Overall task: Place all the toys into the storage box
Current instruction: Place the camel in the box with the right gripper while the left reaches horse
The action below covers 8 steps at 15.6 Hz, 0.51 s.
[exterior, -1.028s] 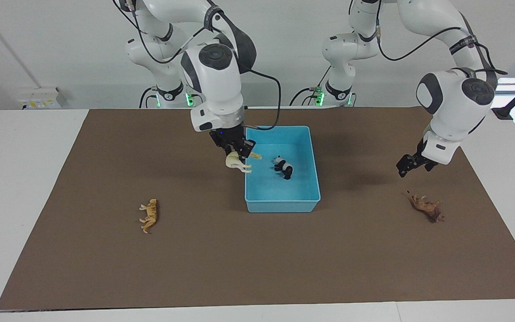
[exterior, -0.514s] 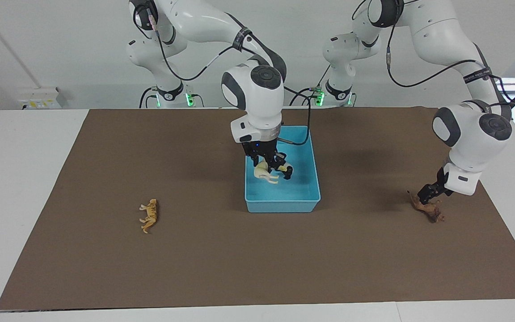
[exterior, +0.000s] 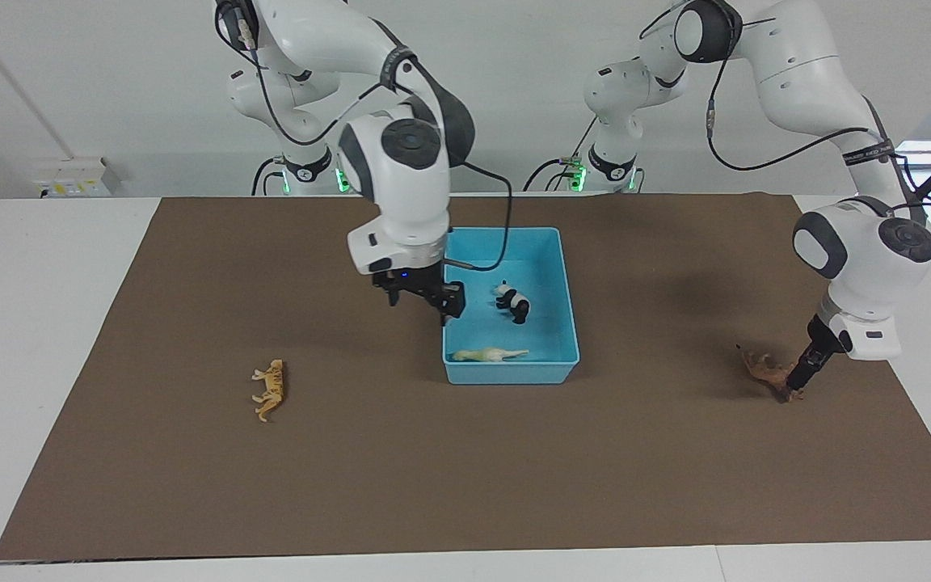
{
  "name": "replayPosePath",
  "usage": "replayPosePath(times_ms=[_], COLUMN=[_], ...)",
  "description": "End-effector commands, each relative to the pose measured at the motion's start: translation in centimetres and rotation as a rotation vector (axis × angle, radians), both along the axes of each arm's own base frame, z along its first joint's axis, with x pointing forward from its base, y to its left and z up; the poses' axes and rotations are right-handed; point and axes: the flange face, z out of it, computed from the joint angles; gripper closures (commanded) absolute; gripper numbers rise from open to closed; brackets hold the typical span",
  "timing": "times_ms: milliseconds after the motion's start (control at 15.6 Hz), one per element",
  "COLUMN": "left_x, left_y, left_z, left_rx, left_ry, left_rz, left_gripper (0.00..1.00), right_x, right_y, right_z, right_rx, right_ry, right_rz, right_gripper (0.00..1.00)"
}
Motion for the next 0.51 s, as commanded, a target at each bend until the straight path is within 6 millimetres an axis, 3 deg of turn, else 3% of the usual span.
replayPosePath(times_ms=[0,193,257,450], left_x=[-1.0,-1.7,-2.0,-2.3], left_y=[-0.1,-0.1,-0.2,-0.5], left_z=[-1.8,-2.7,-3.1,-3.5], left_rx=[-0.008,-0.009,-0.01,-0.011], left_ry=[-0.002,-0.012,-0.012,-0.024], left_rz=[0.045,0.046,0.046,0.045], left_gripper=[0.0,0.0,0.0,0.0], right_x=[0.0,0.1,-0.8,-3.3], right_y=[-8.6,-18.4,-20.0,-20.6], right_z=[0.8,-2.6,-4.2,-7.5], right_rx=[-0.01,0.009,0.012,0.009], right_ry=[0.045,0.017,0.006,-0.026], right_rz=[0.22,0.282,0.339,0.411], right_gripper=[0.0,0.0,0.0,0.0])
